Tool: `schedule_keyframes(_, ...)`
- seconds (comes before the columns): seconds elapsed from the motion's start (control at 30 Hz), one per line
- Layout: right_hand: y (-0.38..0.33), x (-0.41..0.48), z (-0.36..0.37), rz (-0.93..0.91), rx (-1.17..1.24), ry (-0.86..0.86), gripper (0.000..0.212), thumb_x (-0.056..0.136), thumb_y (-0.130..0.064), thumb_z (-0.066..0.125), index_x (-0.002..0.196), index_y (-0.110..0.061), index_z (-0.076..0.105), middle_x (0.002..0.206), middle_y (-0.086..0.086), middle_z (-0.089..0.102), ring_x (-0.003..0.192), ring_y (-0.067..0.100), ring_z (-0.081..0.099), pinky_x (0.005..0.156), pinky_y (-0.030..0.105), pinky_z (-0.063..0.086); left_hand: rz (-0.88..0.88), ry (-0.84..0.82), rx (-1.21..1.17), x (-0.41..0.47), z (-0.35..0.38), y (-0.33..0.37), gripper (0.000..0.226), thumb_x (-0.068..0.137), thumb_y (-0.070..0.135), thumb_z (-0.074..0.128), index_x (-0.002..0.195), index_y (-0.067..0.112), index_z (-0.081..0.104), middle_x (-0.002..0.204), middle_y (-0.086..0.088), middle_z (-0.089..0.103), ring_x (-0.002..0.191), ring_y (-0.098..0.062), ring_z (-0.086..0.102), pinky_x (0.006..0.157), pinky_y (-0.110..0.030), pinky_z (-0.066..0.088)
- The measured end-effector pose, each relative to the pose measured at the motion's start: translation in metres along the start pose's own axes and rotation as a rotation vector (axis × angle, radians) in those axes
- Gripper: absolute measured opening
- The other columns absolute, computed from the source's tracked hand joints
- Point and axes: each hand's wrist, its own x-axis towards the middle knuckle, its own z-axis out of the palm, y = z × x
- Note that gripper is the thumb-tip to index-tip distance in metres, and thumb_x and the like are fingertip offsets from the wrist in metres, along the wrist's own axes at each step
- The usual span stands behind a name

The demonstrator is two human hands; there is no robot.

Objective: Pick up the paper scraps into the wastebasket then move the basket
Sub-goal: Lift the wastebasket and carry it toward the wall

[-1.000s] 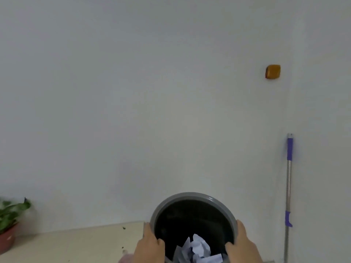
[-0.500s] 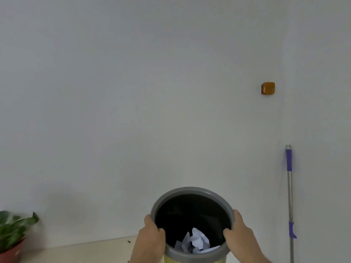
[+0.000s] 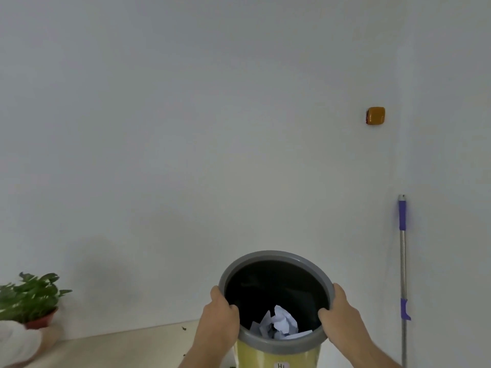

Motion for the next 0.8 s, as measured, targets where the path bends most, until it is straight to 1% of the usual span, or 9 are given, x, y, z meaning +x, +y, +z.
schedule_keyframes(0.1,0.002,0.001,-0.002,0.013,0.016,0.019,0.057,0.093,-0.015,0.055,0.142,-0.024,0.026,0.106,0.0,0.055,0.085,0.018,0.062,0.085,0.031,0.058,0.003,-0.006,0.001,0.007,0.005,0.0,0.027,0.096,0.017,0.04,0.122,0.016,0.034,0.079,0.006,0.051,0.066,-0.007,0.055,0.044,-0.014,0.036)
schedule_keyframes(0.17,0.004,0.001,-0.003,0.01,0.018,0.027,0.055,0.093,-0.015,0.055,0.14,-0.024,0.028,0.107,0.001,0.058,0.088,0.02,0.064,0.085,0.033,0.06,-0.001,-0.015,-0.002,0.011,0.008,-0.001,0.028,0.096,0.018,0.04,0.123,0.018,0.034,0.081,0.006,0.052,0.069,-0.008,0.057,0.046,-0.013,0.037)
schedule_keyframes(0.3,0.008,0.003,-0.003,0.016,0.002,0.056,0.053,0.093,-0.017,0.055,0.139,-0.024,0.029,0.104,-0.001,0.057,0.085,0.02,0.064,0.084,0.032,0.06,-0.01,-0.024,0.007,0.018,0.016,-0.002,0.029,0.096,0.019,0.041,0.124,0.02,0.033,0.088,0.004,0.054,0.072,-0.009,0.058,0.048,-0.015,0.04)
schedule_keyframes(0.4,0.014,0.008,-0.005,0.035,0.004,0.056,0.054,0.094,-0.016,0.055,0.14,-0.023,0.028,0.104,0.0,0.057,0.084,0.02,0.064,0.083,0.031,0.06,0.003,-0.027,0.015,0.024,0.025,0.0,0.029,0.096,0.019,0.04,0.124,0.02,0.033,0.086,0.005,0.053,0.07,-0.009,0.057,0.046,-0.013,0.038)
schedule_keyframes(0.47,0.02,0.014,-0.01,0.057,0.015,0.056,0.055,0.094,-0.016,0.056,0.141,-0.022,0.028,0.11,0.004,0.059,0.086,0.021,0.066,0.083,0.033,0.061,0.02,-0.029,0.021,0.029,0.036,0.005,0.03,0.096,0.02,0.04,0.124,0.02,0.033,0.082,0.007,0.051,0.069,-0.009,0.057,0.046,-0.014,0.038)
schedule_keyframes(0.53,0.026,0.021,-0.019,0.069,0.019,0.059,0.055,0.094,-0.017,0.057,0.141,-0.022,0.029,0.117,0.007,0.059,0.092,0.022,0.066,0.085,0.035,0.061,0.036,-0.036,0.025,0.034,0.049,0.013,0.03,0.096,0.021,0.041,0.125,0.02,0.033,0.081,0.009,0.051,0.071,-0.009,0.058,0.047,-0.014,0.04)
schedule_keyframes(0.63,0.039,0.039,-0.038,0.069,0.019,0.068,0.054,0.095,-0.017,0.056,0.141,-0.02,0.029,0.12,0.008,0.058,0.095,0.022,0.065,0.086,0.035,0.061,0.054,-0.05,0.024,0.044,0.075,0.031,0.03,0.096,0.022,0.041,0.125,0.019,0.034,0.082,0.008,0.053,0.072,-0.01,0.06,0.048,-0.015,0.043)
schedule_keyframes(0.7,0.049,0.055,-0.053,0.058,0.019,0.073,0.054,0.095,-0.017,0.056,0.142,-0.02,0.029,0.12,0.008,0.058,0.095,0.022,0.066,0.086,0.036,0.061,0.064,-0.061,0.021,0.051,0.092,0.046,0.032,0.095,0.022,0.041,0.126,0.018,0.034,0.085,0.005,0.055,0.073,-0.01,0.061,0.052,-0.018,0.049)
schedule_keyframes(0.8,0.061,0.082,-0.073,0.045,0.021,0.076,0.054,0.095,-0.017,0.056,0.142,-0.02,0.03,0.117,0.008,0.059,0.092,0.021,0.065,0.085,0.036,0.061,0.058,-0.076,0.009,0.062,0.117,0.071,0.036,0.096,0.022,0.043,0.129,0.018,0.032,0.097,0.0,0.058,0.077,-0.013,0.062,0.067,-0.023,0.058)
